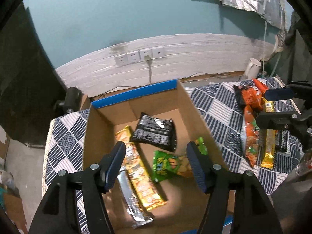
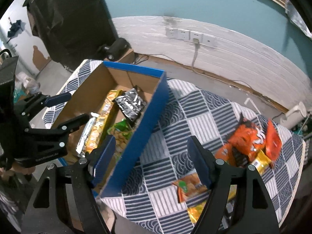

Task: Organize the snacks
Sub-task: 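Withdraw both open tools from the box toward the remaining snacks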

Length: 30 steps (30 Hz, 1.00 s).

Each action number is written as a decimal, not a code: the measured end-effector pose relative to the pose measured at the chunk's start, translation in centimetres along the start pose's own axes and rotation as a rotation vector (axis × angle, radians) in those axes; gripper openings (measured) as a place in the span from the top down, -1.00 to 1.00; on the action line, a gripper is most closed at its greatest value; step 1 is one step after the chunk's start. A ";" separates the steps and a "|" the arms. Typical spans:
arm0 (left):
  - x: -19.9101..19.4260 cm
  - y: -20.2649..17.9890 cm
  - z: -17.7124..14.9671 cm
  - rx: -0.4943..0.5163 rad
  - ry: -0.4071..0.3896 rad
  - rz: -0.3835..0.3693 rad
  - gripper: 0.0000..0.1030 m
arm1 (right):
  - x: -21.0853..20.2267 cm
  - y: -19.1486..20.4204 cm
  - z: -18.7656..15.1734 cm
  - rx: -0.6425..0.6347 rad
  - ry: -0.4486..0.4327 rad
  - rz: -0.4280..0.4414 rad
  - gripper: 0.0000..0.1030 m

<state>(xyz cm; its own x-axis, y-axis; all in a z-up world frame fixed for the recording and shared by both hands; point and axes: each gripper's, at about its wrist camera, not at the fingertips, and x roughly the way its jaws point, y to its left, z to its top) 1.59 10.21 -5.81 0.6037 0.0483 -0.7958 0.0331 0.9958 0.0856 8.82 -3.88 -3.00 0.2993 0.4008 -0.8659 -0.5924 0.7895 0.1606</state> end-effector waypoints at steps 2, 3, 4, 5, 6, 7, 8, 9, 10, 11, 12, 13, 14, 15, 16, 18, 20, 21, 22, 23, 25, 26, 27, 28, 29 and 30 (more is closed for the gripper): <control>-0.2 -0.9 0.2 0.013 -0.004 -0.008 -0.29 | -0.7 -0.6 -0.6 0.008 -0.006 -0.020 -0.49; -0.3 -1.3 0.3 0.021 -0.006 -0.010 -0.32 | -1.0 -0.9 -0.8 0.014 -0.008 -0.026 -0.49; -0.5 -1.9 0.4 0.032 -0.008 -0.010 -0.35 | -1.4 -1.3 -1.2 0.027 -0.010 -0.026 -0.49; -0.6 -2.4 0.5 0.040 -0.012 -0.011 -0.39 | -1.7 -1.7 -1.4 0.037 -0.010 -0.023 -0.49; -0.7 -2.9 0.6 0.049 -0.015 -0.015 -0.39 | -2.1 -2.1 -1.7 0.047 -0.010 -0.023 -0.49; -0.9 -3.4 0.7 0.061 -0.018 -0.019 -0.39 | -2.4 -2.4 -2.0 0.055 -0.012 -0.026 -0.49; -1.1 -4.0 0.8 0.074 -0.020 -0.022 -0.39 | -2.8 -2.8 -2.3 0.063 -0.015 -0.032 -0.49; -1.2 -4.4 0.8 0.083 -0.024 -0.026 -0.40 | -3.2 -3.1 -2.6 0.070 -0.018 -0.035 -0.49; -1.4 -4.9 0.9 0.092 -0.027 -0.030 -0.40 | -3.6 -3.5 -2.9 0.078 -0.021 -0.038 -0.49; -1.5 -5.4 0.9 0.104 -0.029 -0.035 -0.41 | -3.9 -3.9 -3.2 0.089 -0.024 -0.039 -0.49; -1.6 -5.9 1.0 0.113 -0.030 -0.038 -0.42 | -4.3 -4.3 -3.4 0.099 -0.028 -0.041 -0.49; -1.7 -6.4 1.1 0.122 -0.031 -0.041 -0.43 | -4.7 -4.7 -3.6 0.109 -0.031 -0.044 -0.49; -1.8 -7.0 1.1 0.133 -0.033 -0.046 -0.44 | -5.1 -5.2 -3.9 0.117 -0.034 -0.048 -0.50; -1.9 -7.3 1.1 0.138 -0.035 -0.048 -0.46 | -5.4 -5.5 -4.2 0.123 -0.036 -0.052 -0.51; -1.9 -7.7 1.2 0.147 -0.036 -0.051 -0.46 | -5.7 -6.0 -4.6 0.130 -0.040 -0.058 -0.53; -1.9 -8.3 1.3 0.155 -0.033 -0.056 -0.47 | -6.3 -6.8 -5.2 0.144 -0.045 -0.074 -0.54; -1.8 -9.0 1.4 0.159 -0.029 -0.061 -0.47 | -6.7 -7.5 -5.7 0.155 -0.050 -0.086 -0.54; -1.8 -9.2 1.5 0.160 -0.028 -0.064 -0.47 | -6.9 -7.8 -6.0 0.158 -0.052 -0.092 -0.54; -1.7 -9.5 1.6 0.162 -0.027 -0.069 -0.47 | -7.1 -8.1 -6.3 0.160 -0.051 -0.097 -0.54; -1.7 -9.7 1.7 0.162 -0.027 -0.071 -0.48 | -7.3 -8.4 -6.6 0.162 -0.051 -0.104 -0.54; -1.5 -10.1 1.9 0.162 -0.024 -0.076 -0.48 | -7.5 -9.2 -7.1 0.174 -0.051 -0.118 -0.54; -1.4 -10.3 2.0 0.163 -0.022 -0.078 -0.48 | -7.6 -9.7 -7.4 0.184 -0.050 -0.122 -0.54; -1.3 -10.5 2.1 0.164 -0.017 -0.082 -0.48 | -7.6 -10.1 -7.7 0.195 -0.049 -0.124 -0.54; -1.2 -10.7 2.1 0.165 -0.014 -0.084 -0.48 | -7.7 -10.7 -8.0 0.209 -0.048 -0.128 -0.54; -1.0 -11.0 2.2 0.166 -0.011 -0.087 -0.48 | -7.6 -11.0 -8.2 0.218 -0.046 -0.132 -0.54; -0.8 -11.3 2.2 0.168 -0.007 -0.090 -0.48 | -7.6 -11.4 -8.4 0.228 -0.042 -0.135 -0.54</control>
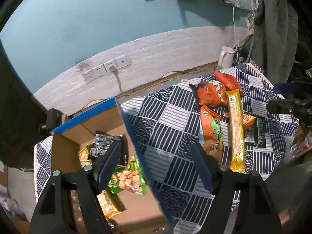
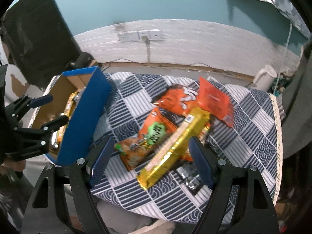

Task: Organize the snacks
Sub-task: 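Withdraw both open tools from the box toward the remaining snacks, then grasp the gold biscuit pack with the right tool while the left tool grasps the orange Want Want bag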

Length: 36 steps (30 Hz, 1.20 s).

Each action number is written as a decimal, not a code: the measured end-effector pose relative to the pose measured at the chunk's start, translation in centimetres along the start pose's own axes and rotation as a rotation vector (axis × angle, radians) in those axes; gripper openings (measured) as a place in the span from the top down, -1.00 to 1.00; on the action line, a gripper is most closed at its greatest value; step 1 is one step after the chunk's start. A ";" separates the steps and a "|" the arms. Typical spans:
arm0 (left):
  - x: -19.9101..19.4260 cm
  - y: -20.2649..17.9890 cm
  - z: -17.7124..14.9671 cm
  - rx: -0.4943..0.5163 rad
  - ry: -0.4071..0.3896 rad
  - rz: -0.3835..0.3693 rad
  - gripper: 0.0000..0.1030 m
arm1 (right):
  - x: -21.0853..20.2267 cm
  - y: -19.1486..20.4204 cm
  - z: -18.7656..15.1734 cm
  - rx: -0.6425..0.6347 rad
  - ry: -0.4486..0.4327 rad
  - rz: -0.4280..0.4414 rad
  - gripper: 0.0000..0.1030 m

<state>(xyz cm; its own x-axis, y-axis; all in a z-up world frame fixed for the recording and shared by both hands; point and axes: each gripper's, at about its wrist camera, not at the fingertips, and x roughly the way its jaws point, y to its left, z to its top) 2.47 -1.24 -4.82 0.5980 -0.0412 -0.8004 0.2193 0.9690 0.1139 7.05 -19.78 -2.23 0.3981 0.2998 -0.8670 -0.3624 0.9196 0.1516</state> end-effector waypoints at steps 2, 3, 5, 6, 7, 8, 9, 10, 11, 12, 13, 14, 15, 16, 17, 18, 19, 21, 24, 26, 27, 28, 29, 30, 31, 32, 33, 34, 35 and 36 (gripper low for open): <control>0.6 -0.5 0.2 0.007 0.010 0.000 -0.48 | 0.4 -0.9 -0.4 0.022 0.012 -0.001 -0.54; 0.8 -0.7 0.3 0.011 0.013 -0.002 -0.48 | 0.7 -1.2 -0.5 0.034 0.020 0.001 -0.54; 1.4 -1.1 0.6 0.018 0.021 -0.007 -0.48 | 1.5 -1.9 -0.9 0.059 0.038 0.000 -0.54; 1.7 -1.3 0.7 0.019 0.025 -0.010 -0.48 | 1.9 -2.1 -1.1 0.066 0.046 -0.005 -0.54; 2.1 -1.4 0.7 0.017 0.029 -0.015 -0.48 | 2.3 -2.2 -1.3 0.070 0.054 -0.011 -0.54; 2.6 -1.5 0.9 0.014 0.036 -0.026 -0.48 | 2.9 -2.3 -1.6 0.072 0.067 -0.019 -0.54; 2.8 -1.7 0.9 0.013 0.040 -0.031 -0.48 | 3.4 -2.4 -1.7 0.074 0.078 -0.021 -0.54; 3.3 -1.8 1.0 0.010 0.048 -0.038 -0.48 | 3.9 -2.4 -1.8 0.076 0.088 -0.020 -0.54; 3.7 -2.0 1.0 0.009 0.052 -0.042 -0.48 | 4.2 -2.5 -1.9 0.081 0.095 -0.018 -0.54; 4.2 -2.2 1.0 0.009 0.058 -0.046 -0.48 | 4.6 -2.5 -2.0 0.088 0.101 -0.014 -0.54; 4.4 -2.3 1.0 0.010 0.061 -0.048 -0.48 | 5.0 -2.6 -2.1 0.096 0.107 -0.010 -0.54; 4.9 -2.5 1.0 0.014 0.067 -0.050 -0.48 | 5.4 -2.7 -2.2 0.103 0.113 -0.009 -0.54; 5.2 -2.7 0.9 0.021 0.071 -0.050 -0.48 | 5.8 -2.7 -2.3 0.110 0.120 -0.011 -0.54; 5.6 -3.0 0.9 0.030 0.073 -0.047 -0.48 | 6.2 -2.8 -2.3 0.115 0.124 -0.013 -0.54; 6.0 -3.2 0.8 0.041 0.076 -0.041 -0.48 | 6.6 -2.8 -2.4 0.119 0.131 -0.019 -0.54; 6.3 -3.4 0.8 0.050 0.080 -0.037 -0.48 | 7.0 -2.9 -2.4 0.125 0.136 -0.024 -0.54; 6.7 -3.5 0.8 0.055 0.088 -0.037 -0.48 | 7.4 -3.0 -2.5 0.133 0.141 -0.029 -0.54; 7.4 -3.7 0.7 0.053 0.101 -0.040 -0.48 | 8.3 -3.3 -2.6 0.157 0.155 -0.022 -0.54; 8.1 -3.9 0.6 0.049 0.117 -0.049 -0.48 | 9.6 -3.6 -3.0 0.193 0.177 -0.024 -0.54; 8.4 -4.1 0.6 0.054 0.120 -0.051 -0.48 | 10.5 -3.9 -3.3 0.215 0.191 -0.037 -0.54; 8.5 -4.2 0.7 0.057 0.122 -0.055 -0.48 | 10.8 -3.9 -3.4 0.223 0.192 -0.033 -0.54; 8.7 -4.3 0.7 0.061 0.124 -0.058 -0.48 | 11.2 -4.0 -3.6 0.231 0.201 -0.034 -0.54; 8.8 -4.5 0.7 0.063 0.126 -0.058 -0.48 | 11.5 -4.0 -3.6 0.235 0.206 -0.034 -0.54; 9.0 -4.6 0.7 0.066 0.128 -0.061 -0.48 | 11.7 -3.9 -3.7 0.238 0.209 -0.033 -0.54; 9.2 -4.7 0.8 0.067 0.130 -0.063 -0.48 | 11.9 -3.9 -3.7 0.239 0.211 -0.035 -0.54; 9.4 -4.8 0.7 0.068 0.135 -0.066 -0.48 | 12.2 -3.8 -3.7 0.238 0.212 -0.037 -0.54; 9.5 -4.9 0.7 0.069 0.137 -0.068 -0.48 | 12.3 -3.9 -3.6 0.238 0.213 -0.039 -0.54; 9.7 -5.0 0.7 0.071 0.141 -0.071 -0.48 | 12.6 -3.8 -3.6 0.237 0.214 -0.044 -0.54; 9.9 -5.1 0.6 0.074 0.146 -0.072 -0.48 | 12.8 -3.8 -3.6 0.236 0.215 -0.048 -0.54; 10.0 -5.1 0.6 0.076 0.148 -0.071 -0.48 | 13.0 -3.8 -3.6 0.235 0.217 -0.053 -0.54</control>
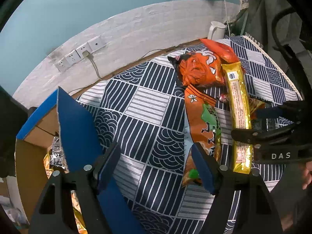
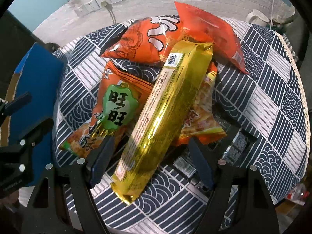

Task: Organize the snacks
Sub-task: 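Grasp the gold biscuit pack with the right tool while the left tool grasps the orange Want Want bag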

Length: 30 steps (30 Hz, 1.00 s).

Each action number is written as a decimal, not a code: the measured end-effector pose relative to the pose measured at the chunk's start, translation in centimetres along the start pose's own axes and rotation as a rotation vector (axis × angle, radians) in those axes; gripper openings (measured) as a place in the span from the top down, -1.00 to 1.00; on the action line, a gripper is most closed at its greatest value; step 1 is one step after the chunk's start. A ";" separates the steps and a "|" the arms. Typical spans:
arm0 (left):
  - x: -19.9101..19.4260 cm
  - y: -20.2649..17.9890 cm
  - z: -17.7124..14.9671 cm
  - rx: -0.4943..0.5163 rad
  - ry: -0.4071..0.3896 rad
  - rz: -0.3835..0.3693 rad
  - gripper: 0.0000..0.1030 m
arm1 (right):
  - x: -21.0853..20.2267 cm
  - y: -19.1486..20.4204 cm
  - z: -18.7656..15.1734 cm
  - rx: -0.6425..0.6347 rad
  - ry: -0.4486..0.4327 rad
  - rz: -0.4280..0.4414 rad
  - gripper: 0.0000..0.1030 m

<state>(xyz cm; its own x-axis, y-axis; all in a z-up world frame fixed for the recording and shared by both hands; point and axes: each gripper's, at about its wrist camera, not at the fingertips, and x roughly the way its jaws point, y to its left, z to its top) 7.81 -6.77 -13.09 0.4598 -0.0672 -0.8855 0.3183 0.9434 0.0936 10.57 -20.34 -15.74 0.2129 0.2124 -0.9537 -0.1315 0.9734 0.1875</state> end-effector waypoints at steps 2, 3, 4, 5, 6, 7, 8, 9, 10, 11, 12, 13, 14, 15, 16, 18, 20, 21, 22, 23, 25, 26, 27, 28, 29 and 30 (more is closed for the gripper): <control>0.4 -0.1 -0.1 0.005 0.009 -0.001 -0.48 | 0.5 0.1 0.0 -0.007 0.004 -0.009 -0.53; 0.5 -0.2 -0.1 0.005 0.013 -0.002 -0.48 | 0.7 0.1 0.1 -0.011 0.006 -0.014 -0.53; 0.7 -0.2 -0.1 0.005 0.020 -0.004 -0.48 | 0.9 0.1 0.1 -0.017 0.008 -0.020 -0.51; 0.9 -0.1 -0.1 0.003 0.025 -0.007 -0.48 | 1.1 0.1 0.1 -0.024 0.011 -0.022 -0.41; 1.0 -0.1 -0.1 0.000 0.032 -0.012 -0.48 | 1.2 0.1 0.1 -0.031 0.017 -0.022 -0.36; 1.0 -0.1 -0.1 -0.003 0.034 -0.013 -0.48 | 1.3 0.1 0.0 -0.040 0.022 -0.020 -0.27; 1.1 0.0 -0.1 -0.006 0.035 -0.014 -0.48 | 1.3 0.0 -0.1 -0.050 0.021 -0.012 -0.18; 1.1 -0.1 0.0 -0.008 0.036 -0.016 -0.48 | 1.2 -0.1 -0.1 -0.062 0.021 -0.006 -0.11; 1.2 -0.1 0.1 -0.009 0.038 -0.018 -0.48 | 1.0 -0.1 -0.2 -0.077 0.025 -0.002 -0.04; 1.3 -0.1 0.2 -0.010 0.040 -0.019 -0.48 | 0.9 -0.2 -0.2 -0.087 0.028 -0.006 -0.01; 1.3 -0.2 0.3 -0.011 0.041 -0.020 -0.48 | 0.6 -0.4 -0.4 -0.096 0.029 -0.017 0.00; 1.3 -0.3 0.3 -0.012 0.042 -0.024 -0.48 | 0.4 -0.7 -0.5 -0.102 0.031 -0.024 0.04; 1.3 -0.4 0.4 -0.013 0.044 -0.028 -0.48 | 0.2 -1.1 -0.7 -0.103 0.034 -0.025 0.08; 1.4 -0.5 0.4 -0.013 0.046 -0.032 -0.48 | 0.0 -1.6 -0.8 -0.101 0.039 -0.024 0.09; 1.4 -0.5 0.5 -0.013 0.048 -0.036 -0.48 | -0.2 -2.1 -0.9 -0.095 0.043 -0.025 0.13; 1.6 -0.8 0.6 -0.014 0.056 -0.048 -0.48 | -0.7 -3.1 -1.0 -0.081 0.046 -0.028 0.16; 1.9 -1.2 0.8 -0.016 0.066 -0.060 -0.49 | -1.2 -4.0 -1.0 -0.077 0.038 -0.049 0.17; 2.0 -1.4 0.9 -0.018 0.072 -0.071 -0.49 | -1.4 -4.3 -1.0 -0.076 0.036 -0.055 0.17; 2.1 -1.7 1.0 -0.018 0.077 -0.081 -0.49 | -1.5 -4.7 -1.0 -0.071 0.031 -0.059 0.17; 2.2 -1.9 1.1 -0.018 0.081 -0.094 -0.50 | -1.7 -5.0 -1.0 -0.066 0.028 -0.058 0.17; 2.3 -2.5 1.3 -0.016 0.086 -0.115 -0.57 | -1.9 -5.7 -1.1 -0.061 0.026 -0.055 0.17; 2.4 -2.8 1.3 -0.015 0.084 -0.124 -0.58 | -2.0 -5.8 -1.1 -0.062 0.023 -0.057 0.17; 2.5 -3.2 1.4 -0.011 0.087 -0.130 -0.58 | -2.1 -6.1 -1.2 -0.065 0.019 -0.063 0.17; 2.8 -3.6 1.4 -0.002 0.094 -0.134 -0.58 | -2.2 -6.2 -1.3 -0.073 0.016 -0.066 0.17; 3.0 -3.9 1.5 0.006 0.099 -0.132 -0.58 | -2.4 -6.4 -1.5 -0.077 0.012 -0.066 0.17; 3.2 -4.2 1.6 0.016 0.104 -0.125 -0.58 | -2.5 -6.6 -1.6 -0.078 0.010 -0.062 0.17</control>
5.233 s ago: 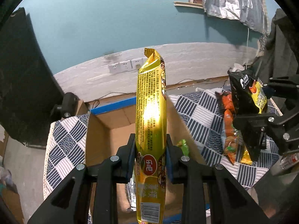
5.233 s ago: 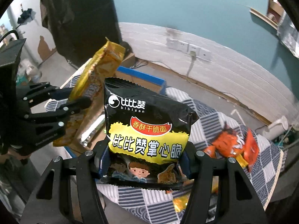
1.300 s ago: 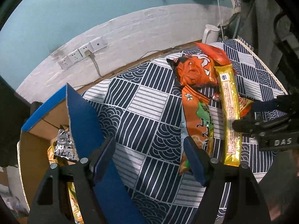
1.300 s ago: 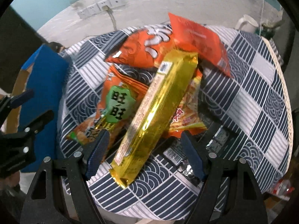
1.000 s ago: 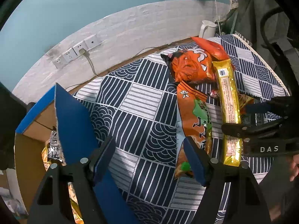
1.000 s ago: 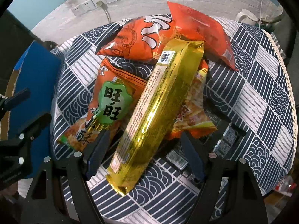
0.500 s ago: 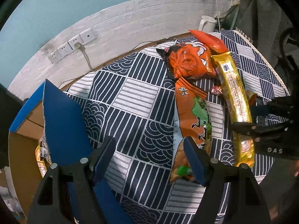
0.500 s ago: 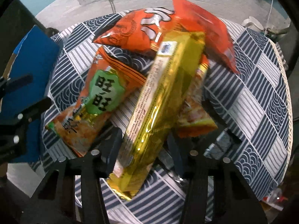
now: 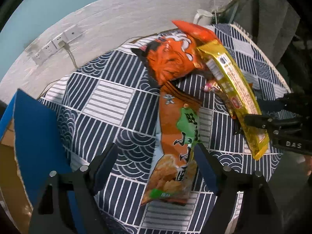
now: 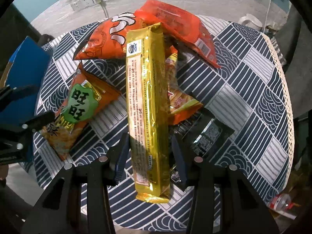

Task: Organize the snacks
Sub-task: 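Grasp the gold biscuit pack with the right tool while the left tool grasps the orange Want Want bag, then lift both held snacks and carry them over the cardboard box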

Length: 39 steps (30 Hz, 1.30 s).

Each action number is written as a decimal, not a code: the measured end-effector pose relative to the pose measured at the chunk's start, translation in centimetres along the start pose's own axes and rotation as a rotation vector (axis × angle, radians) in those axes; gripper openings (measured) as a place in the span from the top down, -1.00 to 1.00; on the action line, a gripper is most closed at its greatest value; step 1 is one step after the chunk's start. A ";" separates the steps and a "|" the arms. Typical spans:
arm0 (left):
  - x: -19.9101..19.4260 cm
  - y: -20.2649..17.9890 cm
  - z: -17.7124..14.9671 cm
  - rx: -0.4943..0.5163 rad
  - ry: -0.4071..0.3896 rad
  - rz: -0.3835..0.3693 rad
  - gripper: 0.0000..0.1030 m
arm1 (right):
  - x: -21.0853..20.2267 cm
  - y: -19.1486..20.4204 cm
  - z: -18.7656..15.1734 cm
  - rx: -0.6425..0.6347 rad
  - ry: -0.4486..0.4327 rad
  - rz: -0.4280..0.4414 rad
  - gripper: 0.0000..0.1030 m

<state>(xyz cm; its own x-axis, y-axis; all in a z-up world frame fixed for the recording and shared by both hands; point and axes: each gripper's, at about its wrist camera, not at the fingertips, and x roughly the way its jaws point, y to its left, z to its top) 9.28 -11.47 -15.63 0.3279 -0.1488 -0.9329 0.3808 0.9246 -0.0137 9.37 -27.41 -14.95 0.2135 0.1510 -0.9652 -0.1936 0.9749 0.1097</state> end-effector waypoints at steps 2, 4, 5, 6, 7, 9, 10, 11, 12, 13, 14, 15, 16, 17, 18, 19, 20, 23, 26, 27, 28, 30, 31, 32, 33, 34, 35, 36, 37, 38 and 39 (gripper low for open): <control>0.6 -0.5 0.3 0.010 0.008 0.008 -0.58 | 0.0 -0.2 -0.1 0.003 -0.006 0.013 0.17; 1.2 -0.8 0.5 0.010 0.021 0.006 -0.58 | 0.0 -0.2 -0.2 0.007 -0.010 0.023 0.16; 1.7 -1.0 0.5 0.008 0.032 0.002 -0.58 | 0.0 -0.2 -0.3 0.007 -0.014 0.027 0.16; 2.0 -1.2 0.5 0.009 0.039 0.001 -0.58 | 0.0 -0.3 -0.3 0.008 -0.017 0.029 0.16; 2.3 -1.4 0.6 0.013 0.045 0.000 -0.60 | 0.1 -0.3 -0.2 0.011 -0.019 0.032 0.13; 2.9 -1.9 0.6 0.025 0.050 0.006 -0.64 | 0.2 -0.3 0.0 0.019 -0.026 0.039 0.03; 3.2 -2.1 0.6 0.035 0.057 0.015 -0.64 | 0.2 -0.4 0.0 0.022 -0.030 0.042 -0.01; 3.5 -2.3 0.6 0.045 0.061 0.019 -0.64 | 0.0 -0.5 0.0 0.022 -0.035 0.044 -0.01; 3.7 -2.5 0.5 0.055 0.063 0.024 -0.64 | 0.1 -0.5 0.1 0.023 -0.040 0.045 -0.02; 3.9 -2.6 0.4 0.062 0.065 0.033 -0.63 | 0.0 -0.6 0.2 0.022 -0.045 0.044 -0.02; 4.2 -2.7 0.2 0.066 0.070 0.035 -0.54 | 0.1 -0.5 0.3 0.021 -0.047 0.043 -0.03; 4.3 -2.7 0.1 0.064 0.073 0.023 -0.33 | 0.2 -0.5 0.4 0.021 -0.046 0.043 -0.03; 4.5 -2.8 0.0 0.059 0.080 0.001 -0.22 | 0.4 -0.4 0.5 0.021 -0.046 0.043 -0.03; 4.6 -2.8 -0.1 0.050 0.089 -0.016 -0.13 | 0.6 -0.2 0.6 0.018 -0.050 0.036 -0.03; 4.5 -2.8 -0.3 0.044 0.084 -0.019 -0.08 | 0.7 -0.1 0.7 0.014 -0.051 0.034 -0.03; 4.3 -2.8 -0.4 0.044 0.075 -0.020 -0.05 | 0.9 0.1 0.8 0.010 -0.052 0.031 -0.03; 4.2 -3.0 -0.5 0.049 0.069 -0.020 0.04 | 1.1 0.3 0.9 0.005 -0.055 0.023 -0.03; 3.7 -3.2 -0.6 0.055 0.055 -0.020 0.25 | 1.8 1.2 1.2 -0.022 -0.066 -0.013 -0.03; 3.2 -3.0 -0.8 0.051 0.050 -0.029 0.35 | 2.4 1.9 1.5 -0.062 -0.070 -0.062 0.00; 3.1 -2.8 -0.6 0.049 0.048 -0.033 0.38 | 2.6 2.0 1.6 -0.068 -0.069 -0.069 0.02; 3.0 -2.6 -0.6 0.046 0.045 -0.035 0.40 | 2.6 2.0 1.6 -0.069 -0.070 -0.071 0.11; 2.8 -2.3 -0.6 0.042 0.042 -0.042 0.44 | 2.7 2.0 1.7 -0.075 -0.066 -0.058 0.37; 2.7 -2.2 -0.6 0.041 0.041 -0.047 0.44 | 2.7 2.0 1.7 -0.080 -0.062 -0.051 0.40; 2.4 -2.2 -0.6 0.041 0.037 -0.050 0.44 | 2.5 2.2 1.6 -0.090 -0.068 -0.060 0.41; 2.1 -2.3 -0.6 0.044 0.030 -0.049 0.45 | 2.3 2.3 1.5 -0.097 -0.071 -0.066 0.41; 1.9 -2.4 -0.7 0.047 0.022 -0.047 0.45 | 2.2 2.4 1.4 -0.101 -0.067 -0.056 0.42; 1.5 -2.4 -0.7 0.049 0.014 -0.048 0.45 | 2.1 2.4 1.3 -0.098 -0.062 -0.043 0.43; 1.3 -2.4 -0.7 0.049 0.009 -0.050 0.45 | 1.9 2.4 1.2 -0.092 -0.060 -0.030 0.43; 0.9 -2.4 -0.8 0.049 0.001 -0.054 0.45 | 1.7 2.2 1.0 -0.086 -0.059 -0.022 0.43; 0.6 -2.4 -0.8 0.048 -0.003 -0.056 0.45 | 1.4 2.2 0.9 -0.081 -0.058 -0.017 0.43; 0.3 -2.4 -0.8 0.047 -0.009 -0.056 0.45 | 1.2 2.1 0.8 -0.077 -0.059 -0.012 0.43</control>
<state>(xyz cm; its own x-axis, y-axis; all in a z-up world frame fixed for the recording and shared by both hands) 7.78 -13.42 -16.17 0.3126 -0.2027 -0.9280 0.4384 0.8975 -0.0483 9.96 -25.04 -15.68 0.2715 0.1506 -0.9506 -0.2632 0.9617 0.0772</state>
